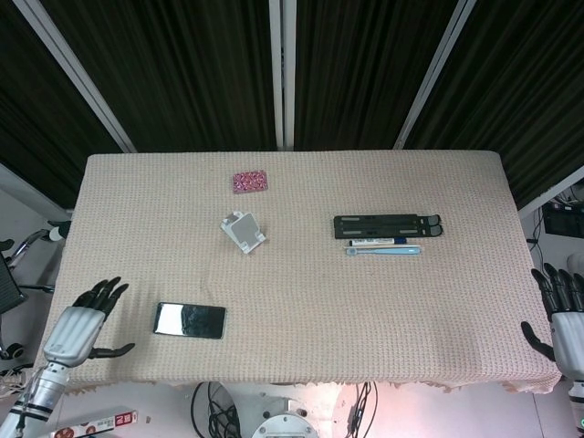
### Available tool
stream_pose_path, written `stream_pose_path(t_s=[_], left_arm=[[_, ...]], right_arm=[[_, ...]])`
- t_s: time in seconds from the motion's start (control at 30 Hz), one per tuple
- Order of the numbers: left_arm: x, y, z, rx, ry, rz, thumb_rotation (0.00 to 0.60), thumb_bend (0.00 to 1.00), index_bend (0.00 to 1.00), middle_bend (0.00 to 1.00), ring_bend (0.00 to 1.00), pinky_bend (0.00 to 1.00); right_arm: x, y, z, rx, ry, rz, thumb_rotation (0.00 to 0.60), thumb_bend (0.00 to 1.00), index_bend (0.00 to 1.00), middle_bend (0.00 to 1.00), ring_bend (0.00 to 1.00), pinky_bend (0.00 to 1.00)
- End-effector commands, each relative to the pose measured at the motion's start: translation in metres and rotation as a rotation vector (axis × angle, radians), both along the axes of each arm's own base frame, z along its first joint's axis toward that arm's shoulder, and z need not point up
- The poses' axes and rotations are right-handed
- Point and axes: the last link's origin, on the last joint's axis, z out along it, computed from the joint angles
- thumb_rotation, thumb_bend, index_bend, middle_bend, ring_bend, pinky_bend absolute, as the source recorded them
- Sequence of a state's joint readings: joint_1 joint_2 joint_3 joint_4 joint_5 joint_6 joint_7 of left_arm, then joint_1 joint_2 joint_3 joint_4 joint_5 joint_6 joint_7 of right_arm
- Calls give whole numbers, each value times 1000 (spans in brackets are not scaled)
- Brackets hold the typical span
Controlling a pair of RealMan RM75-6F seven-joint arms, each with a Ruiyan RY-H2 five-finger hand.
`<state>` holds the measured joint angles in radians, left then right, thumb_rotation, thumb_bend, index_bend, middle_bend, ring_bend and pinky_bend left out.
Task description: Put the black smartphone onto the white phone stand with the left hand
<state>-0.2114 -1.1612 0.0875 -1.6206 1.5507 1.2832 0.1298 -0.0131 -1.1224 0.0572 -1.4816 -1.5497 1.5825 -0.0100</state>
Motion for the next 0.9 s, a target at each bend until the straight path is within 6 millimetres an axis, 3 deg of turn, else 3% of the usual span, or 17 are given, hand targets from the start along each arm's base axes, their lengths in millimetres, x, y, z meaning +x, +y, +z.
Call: stream_pose_path(t_s=[0.03, 0.6, 0.7, 0.9], left_arm=[[12, 8, -12, -59, 18, -24, 427, 111, 24, 0, 31, 200], [47, 27, -62, -179, 67, -104, 551, 113, 116, 0, 31, 200], [50, 32, -66, -188, 78, -92, 580, 123, 174, 0, 31, 200], [53, 34, -69, -201, 100, -87, 582, 124, 203, 0, 31, 200]], right_arm=[[1, 0, 1, -5, -1, 0, 600, 196, 0, 0, 0, 0], [-2, 2, 3, -12, -2, -14, 600, 197, 0, 0, 0, 0], [-2, 2, 3, -15, -2, -16, 600, 197, 0, 0, 0, 0], [-2, 3, 7, -32, 1, -16, 600, 197, 0, 0, 0, 0]])
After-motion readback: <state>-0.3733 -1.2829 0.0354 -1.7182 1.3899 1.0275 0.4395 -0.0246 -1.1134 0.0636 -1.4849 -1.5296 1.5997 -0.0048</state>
